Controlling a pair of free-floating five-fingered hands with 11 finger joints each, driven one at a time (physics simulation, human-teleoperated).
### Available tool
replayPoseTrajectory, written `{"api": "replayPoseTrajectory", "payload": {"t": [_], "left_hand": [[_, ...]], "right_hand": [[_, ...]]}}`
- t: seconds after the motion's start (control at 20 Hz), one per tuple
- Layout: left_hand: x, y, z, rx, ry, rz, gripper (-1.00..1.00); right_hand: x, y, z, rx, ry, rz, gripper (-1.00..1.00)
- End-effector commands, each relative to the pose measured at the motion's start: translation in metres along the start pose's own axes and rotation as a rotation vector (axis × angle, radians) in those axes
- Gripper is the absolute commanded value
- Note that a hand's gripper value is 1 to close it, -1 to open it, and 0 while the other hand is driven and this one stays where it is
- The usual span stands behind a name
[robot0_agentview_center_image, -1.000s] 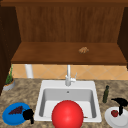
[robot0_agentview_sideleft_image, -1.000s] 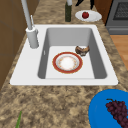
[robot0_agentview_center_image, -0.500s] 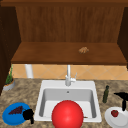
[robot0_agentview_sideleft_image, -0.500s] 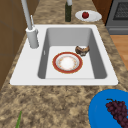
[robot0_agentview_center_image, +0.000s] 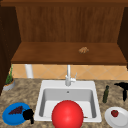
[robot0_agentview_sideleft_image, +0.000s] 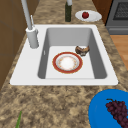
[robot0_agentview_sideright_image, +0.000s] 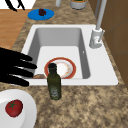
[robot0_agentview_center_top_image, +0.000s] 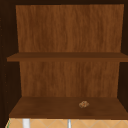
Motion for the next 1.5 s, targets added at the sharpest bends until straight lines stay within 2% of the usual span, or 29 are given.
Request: {"api": "replayPoseTrajectory", "payload": {"t": [0.0, 0.05, 0.15, 0.45, 1.15, 1.25, 1.45], "left_hand": [[0.000, 0.000, 0.000, 0.000, 0.000, 0.000, 0.00], [0.000, 0.000, 0.000, 0.000, 0.000, 0.000, 0.00], [0.000, 0.000, 0.000, 0.000, 0.000, 0.000, 0.00], [0.000, 0.000, 0.000, 0.000, 0.000, 0.000, 0.00], [0.000, 0.000, 0.000, 0.000, 0.000, 0.000, 0.00], [0.000, 0.000, 0.000, 0.000, 0.000, 0.000, 0.00], [0.000, 0.000, 0.000, 0.000, 0.000, 0.000, 0.00]], "right_hand": [[0.003, -0.030, -0.002, 0.030, 0.028, 0.015, -1.00], [0.003, -0.036, -0.004, 0.039, 0.028, 0.016, -1.00], [0.015, -0.034, -0.016, 0.106, 0.034, 0.022, -1.00], [0.032, -0.054, -0.034, 0.162, 0.082, 0.046, -1.00], [0.093, -0.072, -0.064, 0.448, 0.141, 0.032, -1.00], [0.103, -0.073, -0.065, 0.462, 0.150, 0.042, -1.00], [0.118, -0.067, -0.067, 0.426, 0.158, 0.058, -1.00]]}}
